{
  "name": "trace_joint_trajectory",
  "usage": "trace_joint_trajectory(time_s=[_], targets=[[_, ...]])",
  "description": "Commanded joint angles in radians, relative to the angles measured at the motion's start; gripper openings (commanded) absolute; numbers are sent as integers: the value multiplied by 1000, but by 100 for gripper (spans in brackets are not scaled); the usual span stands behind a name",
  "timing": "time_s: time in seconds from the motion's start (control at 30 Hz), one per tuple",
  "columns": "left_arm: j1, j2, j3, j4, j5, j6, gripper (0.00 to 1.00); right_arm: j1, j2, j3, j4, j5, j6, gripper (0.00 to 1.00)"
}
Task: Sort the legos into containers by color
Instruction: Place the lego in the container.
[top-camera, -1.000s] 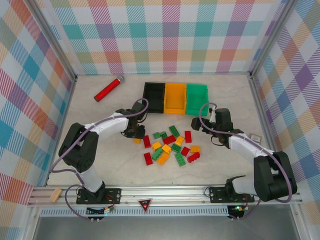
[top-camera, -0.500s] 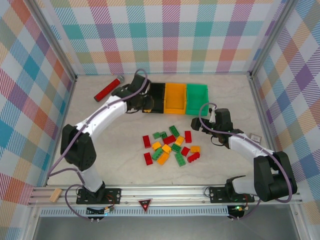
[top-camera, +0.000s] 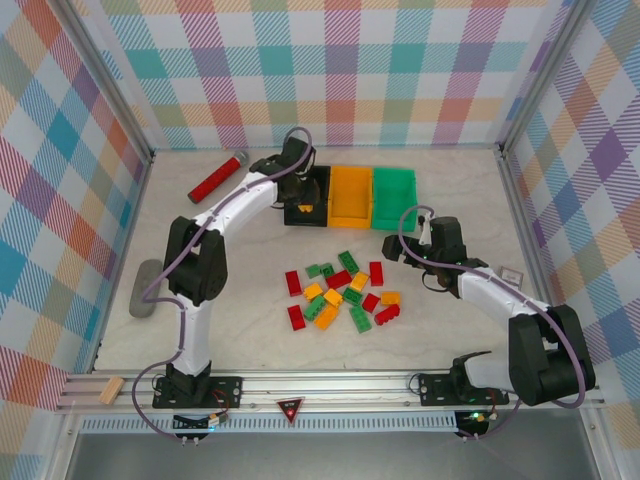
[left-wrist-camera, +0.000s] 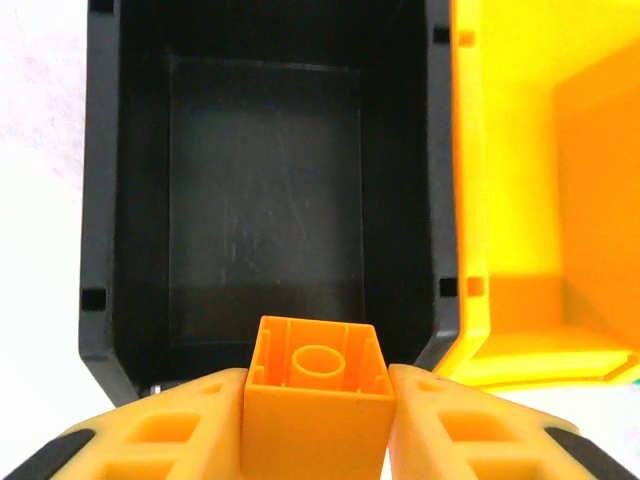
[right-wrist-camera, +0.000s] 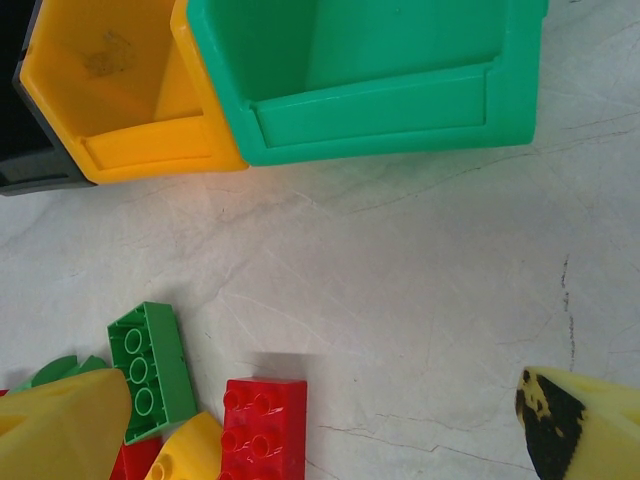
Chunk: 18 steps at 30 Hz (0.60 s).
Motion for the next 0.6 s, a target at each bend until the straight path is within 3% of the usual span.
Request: trace_joint_trajectory(time_s=[0.0, 0.03, 0.07, 0.1, 0.13, 0.33, 0.47, 0.57], targets=[[9, -6, 36, 33, 21, -17, 43, 8, 22, 24, 5, 7, -15, 99], [12, -3, 36, 32, 22, -21, 50, 8, 29, 26, 5, 12, -19, 99], [15, -3, 41, 28, 23, -30, 64, 7, 36, 28, 3, 15, -20, 99], [15, -5, 39, 24, 15, -41, 88, 8, 42, 29, 5, 16, -20, 99], [15, -6, 41, 19, 9, -49, 99, 7, 47, 30, 8, 19, -21, 99], [17, -72, -13, 6, 8, -177, 100, 12, 79, 47, -1, 23, -31, 99], [9, -145, -79, 12, 51, -370, 100, 13, 69, 54, -17, 35, -28, 99], [-10, -183, -79, -69, -10, -517, 100, 14, 55, 59, -38, 39, -13, 99]])
